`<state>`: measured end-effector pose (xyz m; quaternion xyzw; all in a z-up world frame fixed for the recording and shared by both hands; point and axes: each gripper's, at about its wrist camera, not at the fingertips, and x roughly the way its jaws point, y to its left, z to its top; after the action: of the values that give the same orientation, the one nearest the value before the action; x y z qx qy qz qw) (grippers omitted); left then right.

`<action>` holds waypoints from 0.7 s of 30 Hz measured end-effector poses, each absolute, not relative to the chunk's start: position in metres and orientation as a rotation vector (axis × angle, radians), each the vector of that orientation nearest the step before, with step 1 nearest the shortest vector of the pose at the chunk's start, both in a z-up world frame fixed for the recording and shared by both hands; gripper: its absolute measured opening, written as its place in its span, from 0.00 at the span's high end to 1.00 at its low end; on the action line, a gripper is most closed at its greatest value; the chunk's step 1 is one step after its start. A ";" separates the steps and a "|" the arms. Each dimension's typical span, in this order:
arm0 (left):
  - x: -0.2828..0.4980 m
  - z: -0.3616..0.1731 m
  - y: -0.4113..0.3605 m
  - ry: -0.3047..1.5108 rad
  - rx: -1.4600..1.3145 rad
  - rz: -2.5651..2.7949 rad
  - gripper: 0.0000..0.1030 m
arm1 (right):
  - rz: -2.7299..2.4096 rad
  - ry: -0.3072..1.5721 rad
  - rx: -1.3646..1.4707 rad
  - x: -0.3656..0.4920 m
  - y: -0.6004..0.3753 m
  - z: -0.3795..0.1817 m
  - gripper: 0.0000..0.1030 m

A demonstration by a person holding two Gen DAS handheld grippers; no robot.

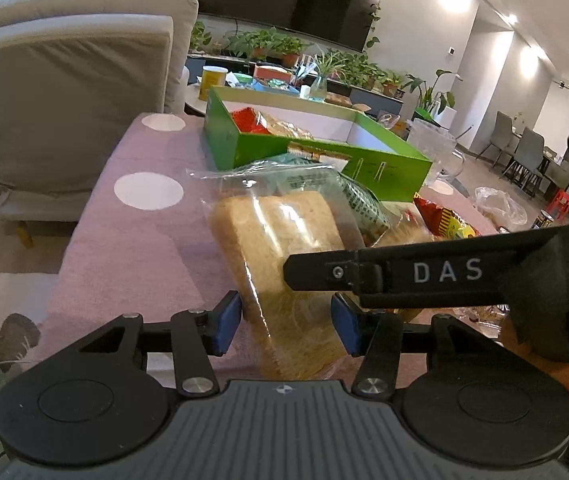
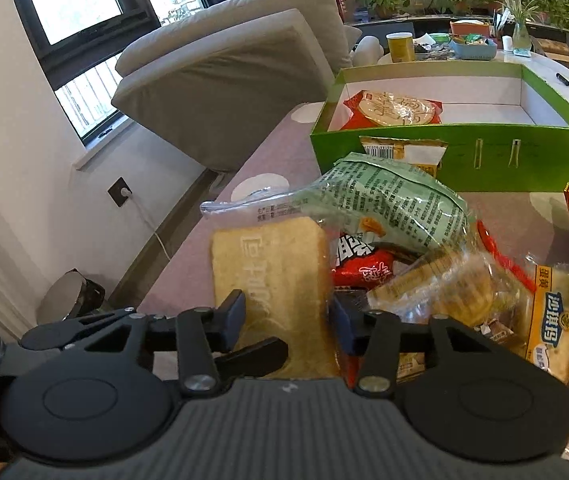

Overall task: Organize snacks
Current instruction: 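Move the right gripper to the clear bread bag and grasp it, then lift the bread bag into the green box beside the biscuit packet, release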

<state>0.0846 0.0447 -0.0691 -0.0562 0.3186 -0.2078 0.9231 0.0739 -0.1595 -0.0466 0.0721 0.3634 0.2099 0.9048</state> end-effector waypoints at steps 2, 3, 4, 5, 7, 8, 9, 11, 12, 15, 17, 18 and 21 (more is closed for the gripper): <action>0.081 -0.064 0.044 0.639 -0.106 -0.421 0.54 | 0.439 0.740 0.160 0.072 -0.161 -0.043 0.56; 0.079 -0.060 0.044 0.630 -0.102 -0.421 0.54 | 0.443 0.728 0.164 0.069 -0.162 -0.040 0.56; 0.077 -0.057 0.043 0.621 -0.100 -0.420 0.54 | 0.446 0.715 0.162 0.068 -0.162 -0.036 0.56; 0.075 -0.054 0.043 0.612 -0.099 -0.420 0.54 | 0.448 0.701 0.159 0.066 -0.162 -0.033 0.56; 0.070 -0.046 0.041 0.592 -0.090 -0.417 0.54 | 0.448 0.675 0.157 0.062 -0.163 -0.027 0.56; 0.068 -0.043 0.039 0.582 -0.084 -0.414 0.54 | 0.449 0.663 0.159 0.060 -0.163 -0.024 0.56; 0.066 -0.039 0.037 0.569 -0.077 -0.413 0.54 | 0.450 0.651 0.161 0.059 -0.165 -0.021 0.56; 0.063 -0.032 0.034 0.547 -0.064 -0.413 0.54 | 0.452 0.627 0.166 0.056 -0.168 -0.016 0.56; 0.063 -0.029 0.032 0.534 -0.058 -0.416 0.54 | 0.452 0.615 0.171 0.055 -0.169 -0.013 0.56; 0.061 -0.021 0.025 0.513 -0.045 -0.425 0.54 | 0.450 0.584 0.187 0.053 -0.177 -0.007 0.56; 0.062 -0.017 0.019 0.504 -0.036 -0.431 0.54 | 0.446 0.570 0.195 0.053 -0.183 -0.004 0.56; 0.063 -0.014 0.015 0.499 -0.030 -0.434 0.54 | 0.444 0.562 0.199 0.053 -0.186 -0.003 0.56; 0.068 -0.005 0.002 0.480 -0.007 -0.440 0.54 | 0.432 0.537 0.200 0.053 -0.194 0.002 0.56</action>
<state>0.0679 0.0016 -0.0046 -0.0033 0.2358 -0.2163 0.9474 0.0533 -0.1943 0.0016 0.0979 0.2629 0.2116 0.9363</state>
